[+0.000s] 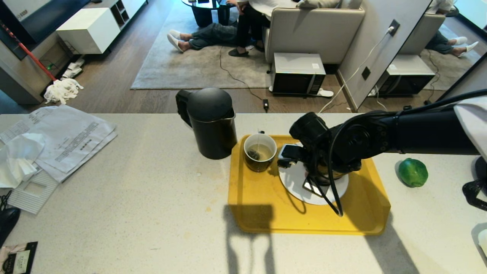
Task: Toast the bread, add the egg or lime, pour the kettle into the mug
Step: Put the egg in the bowl
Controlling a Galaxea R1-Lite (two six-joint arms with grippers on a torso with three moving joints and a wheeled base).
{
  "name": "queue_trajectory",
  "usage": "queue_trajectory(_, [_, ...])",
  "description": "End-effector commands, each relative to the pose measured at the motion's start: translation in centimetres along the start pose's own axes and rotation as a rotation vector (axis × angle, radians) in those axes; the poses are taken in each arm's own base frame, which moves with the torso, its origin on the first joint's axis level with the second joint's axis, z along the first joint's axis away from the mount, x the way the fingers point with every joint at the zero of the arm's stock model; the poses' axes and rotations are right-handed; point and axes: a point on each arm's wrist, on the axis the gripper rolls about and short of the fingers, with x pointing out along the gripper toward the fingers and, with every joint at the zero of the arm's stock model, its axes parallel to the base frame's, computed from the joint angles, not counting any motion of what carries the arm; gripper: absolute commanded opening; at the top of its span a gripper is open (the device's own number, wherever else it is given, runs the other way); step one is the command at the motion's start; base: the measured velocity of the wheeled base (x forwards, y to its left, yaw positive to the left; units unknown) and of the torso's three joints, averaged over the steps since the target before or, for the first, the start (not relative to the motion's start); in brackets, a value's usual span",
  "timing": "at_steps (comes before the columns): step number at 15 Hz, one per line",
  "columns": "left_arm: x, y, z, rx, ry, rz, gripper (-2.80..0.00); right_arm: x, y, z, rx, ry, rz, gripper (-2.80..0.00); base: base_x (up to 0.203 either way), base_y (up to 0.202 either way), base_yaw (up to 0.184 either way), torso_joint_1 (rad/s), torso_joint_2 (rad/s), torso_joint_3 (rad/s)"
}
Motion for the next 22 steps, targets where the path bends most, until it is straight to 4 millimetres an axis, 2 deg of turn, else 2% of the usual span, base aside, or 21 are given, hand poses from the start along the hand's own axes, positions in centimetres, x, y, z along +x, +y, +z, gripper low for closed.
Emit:
queue_trajectory(1, [0.0, 0.0, 0.0, 0.0, 0.001, 0.0, -2.8, 0.9, 0.4, -0.1, -0.016, 0.027, 0.009, -2.8, 0.0, 0.0, 0.0, 0.0, 0.0, 0.0])
queue_trajectory(13, [0.0, 0.0, 0.0, 0.0, 0.001, 0.0, -2.8, 2.1, 0.7, 0.9, -0.043, 0.027, 0.011, -2.8, 0.0, 0.0, 0.0, 0.0, 0.0, 0.0])
queue_trajectory(14, [0.0, 0.0, 0.0, 0.001, 0.001, 0.0, -2.8, 2.2, 0.7, 0.9, -0.054, 0.027, 0.012, 0.0, 0.0, 0.0, 0.0, 0.0, 0.0, 0.0])
queue_trajectory(19, [0.0, 0.0, 0.0, 0.001, 0.001, 0.0, -2.8, 1.8, 0.5, 1.0, -0.049, 0.015, 0.005, 0.0, 0.0, 0.0, 0.0, 0.0, 0.0, 0.0])
queue_trajectory(22, [0.0, 0.0, 0.0, 0.0, 0.002, 0.0, -2.8, -0.5, -0.6, 0.6, -0.028, -0.026, -0.018, 0.0, 0.0, 0.0, 0.0, 0.0, 0.0, 0.0])
